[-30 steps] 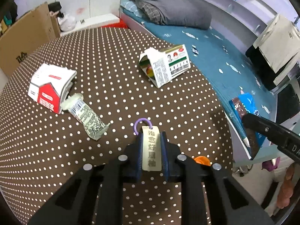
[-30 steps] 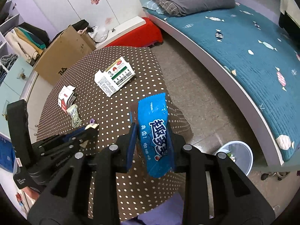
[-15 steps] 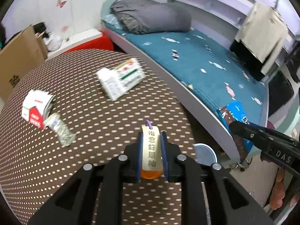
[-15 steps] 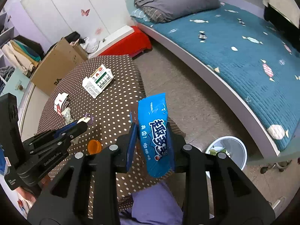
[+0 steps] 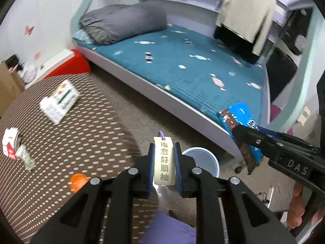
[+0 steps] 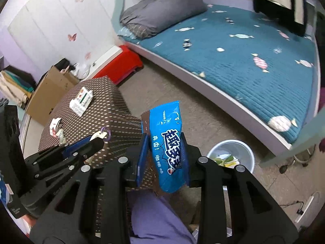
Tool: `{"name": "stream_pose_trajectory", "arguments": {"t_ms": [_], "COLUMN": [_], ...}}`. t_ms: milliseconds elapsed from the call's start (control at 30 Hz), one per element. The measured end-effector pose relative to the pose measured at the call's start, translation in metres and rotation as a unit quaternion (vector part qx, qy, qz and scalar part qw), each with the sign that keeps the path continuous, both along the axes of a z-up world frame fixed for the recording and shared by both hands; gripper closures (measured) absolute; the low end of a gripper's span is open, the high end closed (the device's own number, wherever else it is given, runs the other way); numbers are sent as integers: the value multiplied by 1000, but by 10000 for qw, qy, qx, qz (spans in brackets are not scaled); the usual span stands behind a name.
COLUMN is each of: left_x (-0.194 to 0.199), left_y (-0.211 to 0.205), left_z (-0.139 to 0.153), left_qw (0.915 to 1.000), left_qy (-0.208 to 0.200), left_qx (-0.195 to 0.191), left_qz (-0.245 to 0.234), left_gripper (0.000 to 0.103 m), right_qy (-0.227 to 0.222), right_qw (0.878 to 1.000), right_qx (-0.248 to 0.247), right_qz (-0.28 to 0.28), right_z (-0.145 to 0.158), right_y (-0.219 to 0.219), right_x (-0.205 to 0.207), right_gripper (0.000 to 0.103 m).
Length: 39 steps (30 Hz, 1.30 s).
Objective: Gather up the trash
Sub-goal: 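Carry the tag in the left tool and wrapper in the right tool over the bin, then open the left tool dropping the tag while the right tool drops the wrapper into the bin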
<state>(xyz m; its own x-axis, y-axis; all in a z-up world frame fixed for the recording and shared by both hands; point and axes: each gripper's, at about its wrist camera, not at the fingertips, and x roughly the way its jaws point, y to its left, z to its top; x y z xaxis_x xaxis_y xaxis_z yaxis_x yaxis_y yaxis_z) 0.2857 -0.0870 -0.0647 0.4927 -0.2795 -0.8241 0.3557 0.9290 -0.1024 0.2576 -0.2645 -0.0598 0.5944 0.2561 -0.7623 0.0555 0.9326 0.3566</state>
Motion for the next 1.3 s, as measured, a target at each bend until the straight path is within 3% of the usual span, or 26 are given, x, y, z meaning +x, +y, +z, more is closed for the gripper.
{"name": "stream_pose_trajectory", "arguments": {"t_ms": [300,467,767,1033,1100,1133,1167,1300], "left_x": [-13,-16,-14,-19,-20,-19,-18,-14], "left_y": [-73,-107,-162,-200,-203,-204,-202,-194], "left_z": [-22,-43,-89,-117,-117,-118,-116,-111], "left_qw": [9972,9934,9812,9703,9706,9708,9734,9757], "left_qy": [178,397,874,1068,908,858,797,735], "left_qx": [203,367,713,906,975,1020,927,770], "left_qz": [-703,-1010,-1567,-1972,-2006,-1996,-1937,-1913], "left_gripper": [85,85,85,85,71,40,30,30], "right_qy": [86,331,891,1172,1213,1220,1227,1265], "right_qw": [9974,9928,9765,9661,9642,9639,9638,9650], "right_qx": [118,425,617,522,504,512,518,490], "right_qz": [-702,-1068,-1862,-2239,-2302,-2310,-2311,-2246], "right_z": [-20,-47,-95,-114,-116,-117,-117,-119], "right_y": [-58,-93,-142,-164,-166,-166,-166,-162], "right_x": [-31,-47,-72,-84,-86,-86,-85,-79], "right_gripper": [74,74,74,74,74,74,73,73]}}
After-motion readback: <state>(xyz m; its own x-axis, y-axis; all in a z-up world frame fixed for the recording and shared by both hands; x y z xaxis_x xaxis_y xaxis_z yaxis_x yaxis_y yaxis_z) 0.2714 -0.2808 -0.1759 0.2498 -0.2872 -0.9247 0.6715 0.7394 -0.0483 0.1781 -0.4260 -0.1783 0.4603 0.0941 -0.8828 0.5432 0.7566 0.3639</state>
